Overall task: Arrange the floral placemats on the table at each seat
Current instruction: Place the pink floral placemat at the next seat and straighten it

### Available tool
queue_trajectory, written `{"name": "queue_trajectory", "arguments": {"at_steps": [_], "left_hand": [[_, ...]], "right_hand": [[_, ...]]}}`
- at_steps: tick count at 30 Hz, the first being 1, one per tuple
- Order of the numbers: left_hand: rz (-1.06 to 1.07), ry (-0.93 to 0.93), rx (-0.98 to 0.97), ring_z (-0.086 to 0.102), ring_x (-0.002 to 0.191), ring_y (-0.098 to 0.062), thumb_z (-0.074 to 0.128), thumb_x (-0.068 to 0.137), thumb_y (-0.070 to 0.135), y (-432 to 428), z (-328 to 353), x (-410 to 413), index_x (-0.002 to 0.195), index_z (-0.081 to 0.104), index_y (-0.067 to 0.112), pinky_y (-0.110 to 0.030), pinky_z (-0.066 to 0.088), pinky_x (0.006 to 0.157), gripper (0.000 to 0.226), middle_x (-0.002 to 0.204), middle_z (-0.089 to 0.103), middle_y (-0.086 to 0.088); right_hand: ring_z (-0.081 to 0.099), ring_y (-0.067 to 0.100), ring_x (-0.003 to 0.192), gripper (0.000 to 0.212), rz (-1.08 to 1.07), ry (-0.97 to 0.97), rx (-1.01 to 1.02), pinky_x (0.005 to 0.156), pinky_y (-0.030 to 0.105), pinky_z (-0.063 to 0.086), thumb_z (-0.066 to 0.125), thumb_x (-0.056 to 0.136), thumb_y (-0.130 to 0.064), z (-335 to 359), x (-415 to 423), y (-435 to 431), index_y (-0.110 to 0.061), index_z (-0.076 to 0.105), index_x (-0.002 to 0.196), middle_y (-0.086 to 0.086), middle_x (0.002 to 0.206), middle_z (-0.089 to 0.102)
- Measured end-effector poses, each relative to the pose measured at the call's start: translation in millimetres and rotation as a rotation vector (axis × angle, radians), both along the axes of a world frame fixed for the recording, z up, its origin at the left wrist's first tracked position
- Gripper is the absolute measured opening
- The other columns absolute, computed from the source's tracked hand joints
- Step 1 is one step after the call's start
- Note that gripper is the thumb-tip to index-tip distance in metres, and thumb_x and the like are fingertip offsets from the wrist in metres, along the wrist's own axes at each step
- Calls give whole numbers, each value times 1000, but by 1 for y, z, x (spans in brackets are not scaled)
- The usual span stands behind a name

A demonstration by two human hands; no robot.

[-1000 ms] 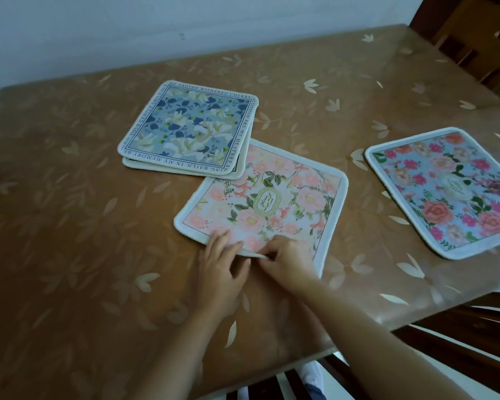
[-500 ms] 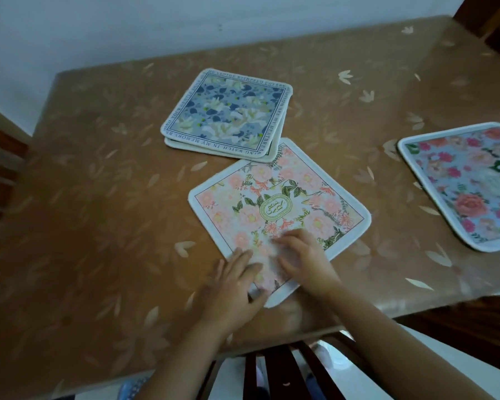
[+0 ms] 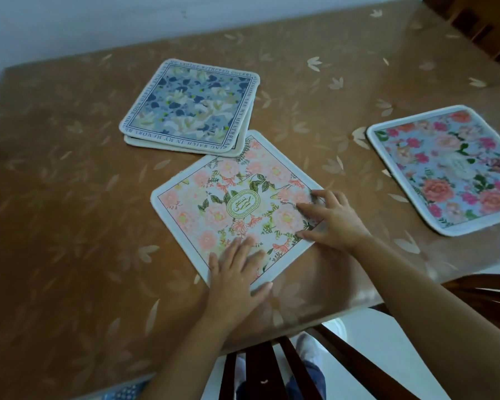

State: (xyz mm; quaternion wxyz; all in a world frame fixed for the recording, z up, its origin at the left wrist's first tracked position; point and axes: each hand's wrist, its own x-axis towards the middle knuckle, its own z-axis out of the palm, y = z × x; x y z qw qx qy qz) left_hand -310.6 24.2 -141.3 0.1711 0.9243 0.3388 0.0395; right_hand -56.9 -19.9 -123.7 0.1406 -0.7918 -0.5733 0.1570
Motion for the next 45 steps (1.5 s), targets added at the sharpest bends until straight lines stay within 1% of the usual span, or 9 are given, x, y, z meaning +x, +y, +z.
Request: {"name": "queue_trajectory", "arguments": {"at_steps": [3, 9, 14, 22, 30, 33, 37, 42, 45], "left_hand": [[1, -30, 55, 39, 127, -33, 73, 67, 37, 2, 5, -9, 114, 60, 19, -69, 26, 95, 52, 134, 51, -9], [33, -192, 94, 51, 107, -30, 77, 61, 12, 14, 5, -54, 90, 67, 11, -52, 46, 88, 31, 107, 63, -12], [40, -227, 119, 51, 106, -25, 78, 64, 6, 20, 5, -88, 93, 68, 7, -45, 40, 96, 31, 107, 63, -10], [-109, -182, 121, 62, 99, -31, 82, 62, 11, 20, 16, -50, 90, 69, 3, -50, 51, 81, 31, 100, 68, -13], [9, -390, -44, 64, 87, -23, 70, 72, -5, 20, 15, -44, 85, 69, 2, -31, 55, 73, 15, 89, 69, -9], [55, -445, -114, 61, 93, -15, 69, 74, -4, 19, 12, -46, 90, 70, 6, -25, 52, 78, 18, 94, 69, -5], [125, -509, -270, 57, 98, -10, 67, 75, -5, 15, 14, -51, 92, 71, 8, -23, 46, 87, 21, 101, 64, 4], [111, -365, -248, 54, 109, -23, 71, 75, 6, 18, 21, -81, 90, 73, 10, -38, 34, 98, 15, 105, 68, -6], [188, -290, -211, 50, 115, -25, 72, 76, 10, 23, 27, -102, 89, 73, 9, -38, 28, 102, 13, 111, 67, -8]], "right_hand": [[35, 37, 114, 58, -10, 0, 23, 95, 53, 37, 78, 62, -47, 2, -10, -4, -31, 61, 115, 11, 127, 48], [37, 34, 108, 56, -44, 13, 28, 89, 50, 40, 76, 64, -49, 7, -59, -21, -31, 61, 115, 11, 123, 50], [46, 33, 108, 50, -60, 36, 98, 88, 50, 40, 79, 62, -47, 0, -122, -41, -29, 66, 106, 11, 117, 55], [44, 36, 117, 56, 148, -48, 13, 99, 58, 30, 76, 65, -48, 9, -115, -26, -26, 62, 115, 13, 124, 54], [62, 36, 90, 32, 228, 49, 209, 74, 48, 53, 83, 62, -12, 10, -101, -21, -14, 72, 92, 14, 96, 67], [63, 34, 82, 22, 172, 95, 241, 60, 46, 56, 81, 62, -2, 12, -92, -27, -10, 73, 82, 12, 89, 68], [65, 30, 77, 12, 140, 113, 230, 57, 43, 56, 78, 67, -3, 20, -93, -29, -9, 73, 76, 10, 82, 70], [63, 23, 68, 8, 99, 158, 156, 52, 29, 51, 78, 69, -14, 27, -128, -53, -13, 71, 70, 4, 72, 68], [58, 12, 65, 7, 32, 289, 51, 52, 9, 36, 74, 71, -18, 22, -164, -62, -16, 69, 68, -7, 70, 62]]}}
